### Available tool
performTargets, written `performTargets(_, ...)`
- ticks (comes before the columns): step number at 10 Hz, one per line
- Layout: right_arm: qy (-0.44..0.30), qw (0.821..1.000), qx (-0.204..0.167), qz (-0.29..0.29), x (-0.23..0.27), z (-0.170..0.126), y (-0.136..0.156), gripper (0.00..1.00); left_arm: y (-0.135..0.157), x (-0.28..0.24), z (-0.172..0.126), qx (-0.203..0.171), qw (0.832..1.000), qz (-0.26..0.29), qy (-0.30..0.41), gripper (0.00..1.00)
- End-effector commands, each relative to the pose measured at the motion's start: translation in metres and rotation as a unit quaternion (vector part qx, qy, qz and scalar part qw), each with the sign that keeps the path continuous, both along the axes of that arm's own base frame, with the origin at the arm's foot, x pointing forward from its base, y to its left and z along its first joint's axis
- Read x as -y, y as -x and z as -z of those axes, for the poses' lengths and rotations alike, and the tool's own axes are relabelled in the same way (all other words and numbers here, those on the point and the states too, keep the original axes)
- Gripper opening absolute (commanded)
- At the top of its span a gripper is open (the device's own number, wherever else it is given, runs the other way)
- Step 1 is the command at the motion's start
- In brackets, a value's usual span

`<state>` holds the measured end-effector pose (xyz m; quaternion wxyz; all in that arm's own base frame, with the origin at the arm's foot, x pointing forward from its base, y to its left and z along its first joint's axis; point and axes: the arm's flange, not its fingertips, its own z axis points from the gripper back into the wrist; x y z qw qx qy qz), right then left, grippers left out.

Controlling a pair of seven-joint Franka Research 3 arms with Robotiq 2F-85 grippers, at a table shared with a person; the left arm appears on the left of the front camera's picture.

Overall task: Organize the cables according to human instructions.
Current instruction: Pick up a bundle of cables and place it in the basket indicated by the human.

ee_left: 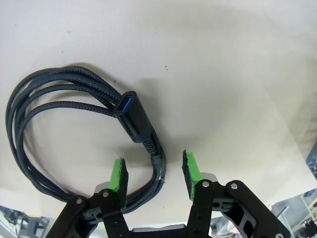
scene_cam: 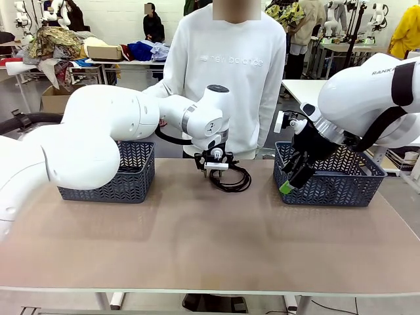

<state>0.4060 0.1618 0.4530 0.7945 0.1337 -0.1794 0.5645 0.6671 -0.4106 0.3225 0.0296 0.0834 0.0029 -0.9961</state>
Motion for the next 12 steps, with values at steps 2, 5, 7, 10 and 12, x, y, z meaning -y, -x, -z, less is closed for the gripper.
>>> performTargets(2,-0.001,1.000,0.001,0.002,0.0007,-0.0008,0.0008,1.00,-0.0070,0.0012,-0.0029,-0.009,1.000,0.002,-0.002,0.35)
performTargets(5,-0.001,1.000,0.001,0.002,0.0007,-0.0008,0.0008,1.00,-0.0085,0.0002,-0.0010,-0.012,1.000,0.000,-0.003,0.21)
performTargets(7,-0.001,1.000,0.001,0.002,0.0007,-0.0008,0.0008,1.00,-0.0099,-0.0007,0.0004,-0.014,1.000,-0.001,-0.004,0.03)
performTargets(10,-0.001,1.000,0.001,0.002,0.0007,-0.0008,0.0008,1.00,-0.0099,-0.0027,-0.0001,-0.016,1.000,0.001,-0.003,0.00)
performTargets(12,-0.001,1.000,0.001,0.002,0.0007,-0.0008,0.0008,1.00,-0.0073,-0.0052,-0.0070,-0.011,1.000,-0.004,-0.003,0.00)
